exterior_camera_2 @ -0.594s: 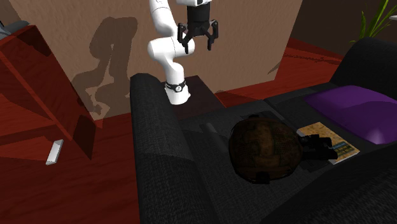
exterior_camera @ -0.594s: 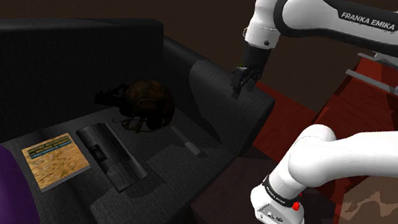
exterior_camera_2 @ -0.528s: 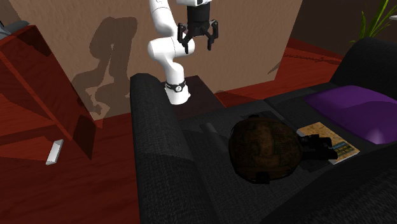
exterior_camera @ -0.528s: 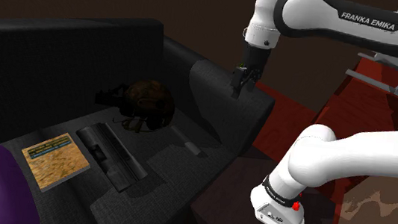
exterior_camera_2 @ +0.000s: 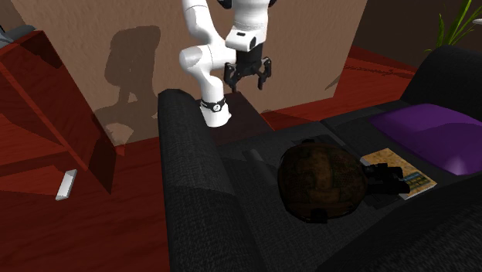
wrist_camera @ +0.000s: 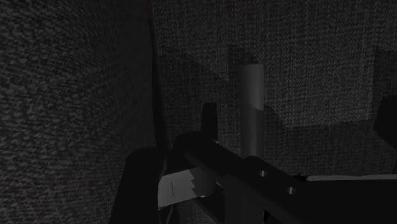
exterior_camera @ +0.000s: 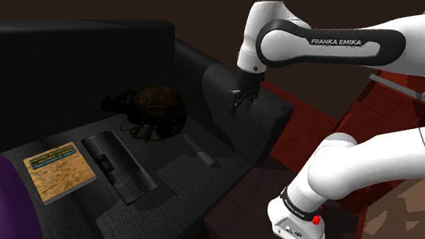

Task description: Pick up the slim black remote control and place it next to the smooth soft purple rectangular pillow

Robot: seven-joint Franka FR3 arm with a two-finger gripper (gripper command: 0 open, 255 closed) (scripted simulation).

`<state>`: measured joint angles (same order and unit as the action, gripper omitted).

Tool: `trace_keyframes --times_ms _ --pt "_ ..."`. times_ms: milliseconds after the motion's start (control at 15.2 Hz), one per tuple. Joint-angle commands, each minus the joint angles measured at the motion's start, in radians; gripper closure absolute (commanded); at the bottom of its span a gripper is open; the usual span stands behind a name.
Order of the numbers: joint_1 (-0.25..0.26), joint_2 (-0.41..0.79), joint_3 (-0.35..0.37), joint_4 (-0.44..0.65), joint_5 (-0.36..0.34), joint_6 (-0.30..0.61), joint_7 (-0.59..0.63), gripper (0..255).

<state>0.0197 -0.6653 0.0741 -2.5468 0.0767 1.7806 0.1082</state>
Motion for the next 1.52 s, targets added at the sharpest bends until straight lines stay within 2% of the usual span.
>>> trace_keyframes --times_ms 0,528,1122,1452 --pt "0.001 0.052 0.007 -0.022 0.003 0.071 0.001 0" --pt "-0.003 0.341 0.028 -0.037 0.0 0.353 0.004 0" --pt "-0.008 0.725 0.04 0.059 -0.036 0.614 0.026 0" --pt "-0.006 0.795 0.039 0.055 -0.045 0.687 0.032 0"
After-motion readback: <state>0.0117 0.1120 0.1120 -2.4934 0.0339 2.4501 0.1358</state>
